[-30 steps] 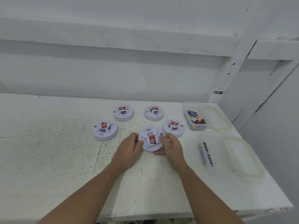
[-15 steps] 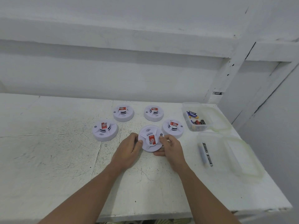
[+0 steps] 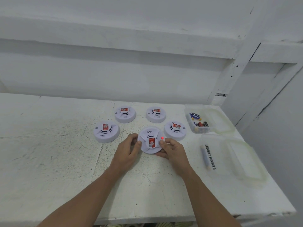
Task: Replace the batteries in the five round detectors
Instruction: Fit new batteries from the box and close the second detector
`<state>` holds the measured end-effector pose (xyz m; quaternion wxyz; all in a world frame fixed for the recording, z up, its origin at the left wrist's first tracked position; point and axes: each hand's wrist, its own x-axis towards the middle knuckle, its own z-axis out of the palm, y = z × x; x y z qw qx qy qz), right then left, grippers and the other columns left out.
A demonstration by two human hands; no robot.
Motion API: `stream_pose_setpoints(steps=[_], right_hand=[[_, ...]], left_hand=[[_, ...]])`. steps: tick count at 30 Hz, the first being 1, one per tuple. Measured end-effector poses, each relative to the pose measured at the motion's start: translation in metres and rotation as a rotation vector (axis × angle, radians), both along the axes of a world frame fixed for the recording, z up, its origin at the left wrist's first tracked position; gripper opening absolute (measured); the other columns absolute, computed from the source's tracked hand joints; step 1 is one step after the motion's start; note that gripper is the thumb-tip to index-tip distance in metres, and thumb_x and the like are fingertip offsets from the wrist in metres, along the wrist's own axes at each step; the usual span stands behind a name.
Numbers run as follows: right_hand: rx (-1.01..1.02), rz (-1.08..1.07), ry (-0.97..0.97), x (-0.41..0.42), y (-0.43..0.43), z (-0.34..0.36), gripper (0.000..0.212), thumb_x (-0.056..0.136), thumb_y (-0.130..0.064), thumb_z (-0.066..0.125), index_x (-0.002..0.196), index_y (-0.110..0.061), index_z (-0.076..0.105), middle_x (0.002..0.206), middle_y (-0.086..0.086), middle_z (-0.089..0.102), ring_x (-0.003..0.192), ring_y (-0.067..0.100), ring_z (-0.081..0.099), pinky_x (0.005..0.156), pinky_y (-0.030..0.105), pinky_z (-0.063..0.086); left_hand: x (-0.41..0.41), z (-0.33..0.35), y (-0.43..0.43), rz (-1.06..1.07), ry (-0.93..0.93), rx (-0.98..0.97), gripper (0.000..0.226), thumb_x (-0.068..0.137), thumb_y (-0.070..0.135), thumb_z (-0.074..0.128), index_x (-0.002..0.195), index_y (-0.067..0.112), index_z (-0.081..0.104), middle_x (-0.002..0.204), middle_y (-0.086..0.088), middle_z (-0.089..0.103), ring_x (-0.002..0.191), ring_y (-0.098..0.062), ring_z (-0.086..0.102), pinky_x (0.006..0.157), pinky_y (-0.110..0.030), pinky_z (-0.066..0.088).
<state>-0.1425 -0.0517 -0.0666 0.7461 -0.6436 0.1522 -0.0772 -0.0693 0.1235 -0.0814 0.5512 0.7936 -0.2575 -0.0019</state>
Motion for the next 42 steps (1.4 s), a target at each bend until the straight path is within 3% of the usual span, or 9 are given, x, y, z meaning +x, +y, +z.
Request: stream_pose_setpoints(steps=[3,8,13,18,23,28,31,39,42], right_hand=[[0.032,0.024,-0.013,0.0,-0.001,0.001,0.021,0.092,-0.017,0.061,0.103,0.0,0.066,0.101,0.014,0.073,0.096,0.028,0.07,0.083,0.035,0.058],[0.01,0.046,0.0,0.001,-0.003,0.0,0.024,0.09,-0.018,0.064,0.106,0.0,0.066,0.102,0.014,0.073,0.098,0.029,0.07,0.087,0.04,0.056],[0.023,0.031,0.001,0.002,-0.001,0.002,0.021,0.089,-0.014,0.064,0.106,-0.002,0.064,0.098,0.014,0.074,0.095,0.026,0.071,0.081,0.034,0.058],[0.06,0.018,0.025,0.007,-0.003,0.002,0.021,0.087,-0.014,0.066,0.104,-0.001,0.064,0.099,0.016,0.073,0.095,0.03,0.07,0.083,0.043,0.057],[0.08,0.037,0.024,0.007,-0.005,0.002,0.021,0.087,-0.012,0.065,0.107,-0.005,0.063,0.1,0.016,0.073,0.095,0.033,0.07,0.079,0.043,0.058],[0.103,0.101,-0.005,0.007,-0.006,0.001,0.049,0.086,-0.004,0.066,0.127,-0.026,0.053,0.105,0.014,0.071,0.099,0.028,0.069,0.079,0.044,0.057],[0.092,0.14,-0.016,0.006,-0.006,0.002,0.055,0.082,0.005,0.067,0.127,-0.024,0.056,0.101,0.004,0.072,0.095,0.022,0.07,0.077,0.039,0.057],[0.088,0.138,-0.025,0.005,-0.006,0.003,0.055,0.079,0.008,0.068,0.124,-0.023,0.059,0.098,0.002,0.073,0.093,0.023,0.07,0.075,0.038,0.058],[0.079,0.13,-0.016,0.006,-0.006,0.002,0.056,0.079,0.007,0.069,0.125,-0.022,0.059,0.097,0.001,0.072,0.093,0.023,0.07,0.076,0.04,0.057]], left_hand=[[-0.001,0.002,0.0,0.024,0.001,-0.053,0.017,0.095,0.012,0.054,0.111,0.019,0.058,0.101,0.011,0.067,0.091,-0.002,0.063,0.07,-0.01,0.048],[0.003,-0.005,0.0,0.03,-0.035,-0.002,0.042,0.093,0.032,0.048,0.131,0.017,0.051,0.115,0.008,0.061,0.099,-0.005,0.06,0.076,-0.016,0.052],[0.005,-0.006,0.0,0.04,0.0,0.0,0.045,0.093,0.033,0.049,0.137,0.024,0.048,0.115,0.007,0.059,0.1,-0.005,0.059,0.077,-0.017,0.052],[0.003,-0.009,0.001,0.032,0.287,-0.168,0.041,0.091,0.029,0.058,0.131,0.035,0.053,0.115,-0.001,0.062,0.103,-0.016,0.063,0.084,-0.039,0.057],[-0.001,0.003,0.002,-0.062,0.558,-0.455,0.04,0.092,0.004,0.058,0.13,0.019,0.057,0.103,-0.014,0.06,0.101,-0.027,0.067,0.082,-0.04,0.057],[0.002,0.007,0.004,-0.08,0.633,-0.479,0.039,0.092,0.001,0.057,0.127,0.018,0.059,0.091,-0.01,0.058,0.092,-0.026,0.066,0.082,-0.047,0.056],[0.003,0.005,0.005,-0.095,0.67,-0.495,0.04,0.09,-0.001,0.058,0.126,0.016,0.06,0.091,-0.012,0.054,0.092,-0.03,0.064,0.083,-0.051,0.055],[0.008,0.003,0.006,-0.128,0.692,-0.47,0.05,0.083,-0.009,0.063,0.127,0.014,0.06,0.095,-0.016,0.054,0.089,-0.033,0.062,0.085,-0.057,0.053],[0.01,0.0,0.006,-0.139,0.692,-0.475,0.053,0.077,-0.002,0.07,0.126,0.018,0.062,0.096,-0.016,0.055,0.092,-0.035,0.062,0.087,-0.06,0.05]])
